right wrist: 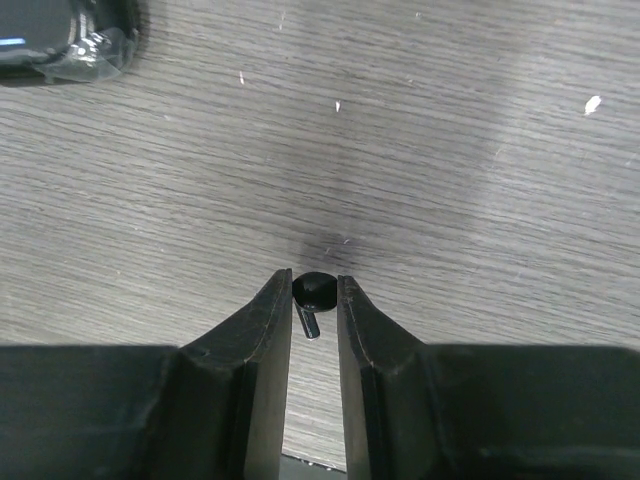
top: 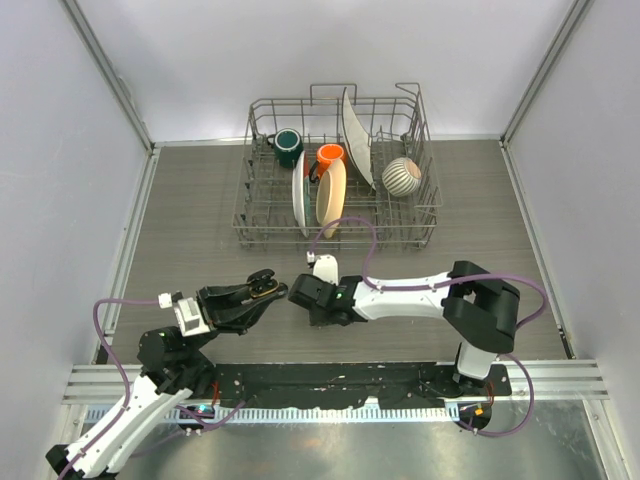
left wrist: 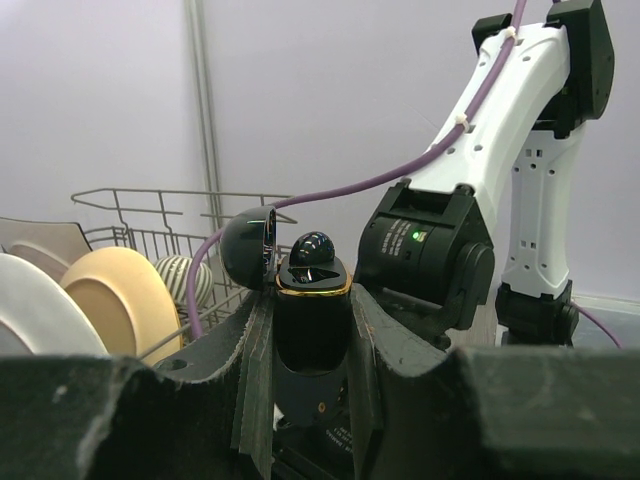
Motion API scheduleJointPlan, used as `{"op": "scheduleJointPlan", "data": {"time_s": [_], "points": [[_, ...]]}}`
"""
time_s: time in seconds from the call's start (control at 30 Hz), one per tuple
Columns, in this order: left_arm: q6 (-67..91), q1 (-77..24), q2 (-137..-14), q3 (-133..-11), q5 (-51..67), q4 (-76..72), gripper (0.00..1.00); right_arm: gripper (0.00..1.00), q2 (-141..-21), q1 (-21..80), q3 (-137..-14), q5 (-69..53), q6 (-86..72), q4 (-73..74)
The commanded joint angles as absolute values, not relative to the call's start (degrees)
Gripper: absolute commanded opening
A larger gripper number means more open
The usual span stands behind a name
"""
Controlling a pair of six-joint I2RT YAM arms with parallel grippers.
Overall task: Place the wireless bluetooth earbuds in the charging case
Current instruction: Pick up the earbud from the center of the board.
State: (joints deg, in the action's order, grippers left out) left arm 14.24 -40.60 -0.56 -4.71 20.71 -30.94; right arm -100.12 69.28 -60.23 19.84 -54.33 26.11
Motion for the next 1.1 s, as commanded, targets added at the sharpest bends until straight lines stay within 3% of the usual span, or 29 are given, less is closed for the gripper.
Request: {"op": "scheduleJointPlan", "data": {"time_s": [0.0, 0.37, 0.73, 0.93, 1.07], "points": [[13.10, -40.60, 2.37, -6.33, 18.46, -32.43, 0.00, 0.01, -93.44, 69.96, -59.33, 24.08, -52.82, 22.33], [13.36, -40.61, 2.37, -6.77, 17.05, -33.22, 0.00, 0.01, -76.48, 71.98, -52.83, 37.42, -52.73, 16.53], [13.89, -40.60, 2.37, -6.50, 17.05, -34.01, 0.00, 0.01, -60.83, 74.27, -46.50, 45.61, -48.70, 1.59], [13.89, -40.61, 2.11, -6.33, 16.70, -34.19, 0.00, 0.01, -55.46, 78.57, -41.67, 50.27, -42.29, -15.70], [13.89, -40.61, 1.50, -6.24, 16.79, -34.72, 0.00, 0.01, -55.81, 83.58, -39.38, 52.30, -28.60, -33.11]]}}
